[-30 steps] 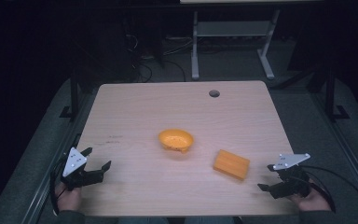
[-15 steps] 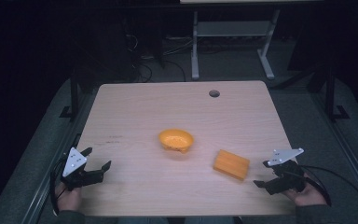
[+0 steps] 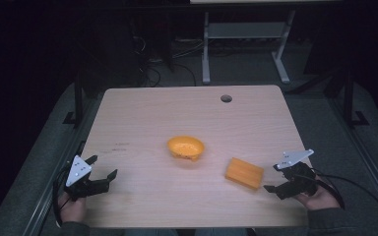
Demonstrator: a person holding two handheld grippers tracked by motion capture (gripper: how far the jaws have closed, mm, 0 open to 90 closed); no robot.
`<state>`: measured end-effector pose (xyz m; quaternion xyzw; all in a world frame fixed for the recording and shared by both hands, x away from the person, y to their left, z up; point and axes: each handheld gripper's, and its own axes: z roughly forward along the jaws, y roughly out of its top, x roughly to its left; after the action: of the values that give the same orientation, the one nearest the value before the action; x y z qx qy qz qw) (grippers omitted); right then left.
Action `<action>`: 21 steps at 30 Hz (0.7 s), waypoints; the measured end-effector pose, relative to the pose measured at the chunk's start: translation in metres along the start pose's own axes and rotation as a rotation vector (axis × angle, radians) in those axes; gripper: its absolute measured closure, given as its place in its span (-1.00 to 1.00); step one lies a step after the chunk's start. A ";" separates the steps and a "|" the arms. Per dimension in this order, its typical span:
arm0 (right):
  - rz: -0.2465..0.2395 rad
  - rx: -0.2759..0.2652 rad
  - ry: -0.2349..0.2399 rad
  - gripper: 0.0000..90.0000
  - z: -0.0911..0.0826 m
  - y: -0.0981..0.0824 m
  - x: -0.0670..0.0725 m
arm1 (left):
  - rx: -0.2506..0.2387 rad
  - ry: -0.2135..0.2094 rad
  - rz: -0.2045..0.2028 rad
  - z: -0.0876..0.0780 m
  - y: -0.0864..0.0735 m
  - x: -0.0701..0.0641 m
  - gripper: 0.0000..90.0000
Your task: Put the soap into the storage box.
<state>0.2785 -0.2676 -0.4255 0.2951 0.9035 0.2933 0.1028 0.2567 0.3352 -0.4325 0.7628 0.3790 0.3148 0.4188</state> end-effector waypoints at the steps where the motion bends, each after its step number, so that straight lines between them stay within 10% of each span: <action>1: -0.004 0.003 0.003 -0.59 0.001 0.002 0.000 | 0.000 0.000 0.000 0.000 0.000 0.000 -0.69; 21: -0.045 0.015 0.024 -0.60 0.011 0.024 0.002 | -0.003 0.000 -0.003 0.000 0.000 0.000 -0.69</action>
<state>0.2924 -0.2456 -0.4197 0.2718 0.9134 0.2874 0.0964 0.2565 0.3356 -0.4320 0.7617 0.3794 0.3147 0.4205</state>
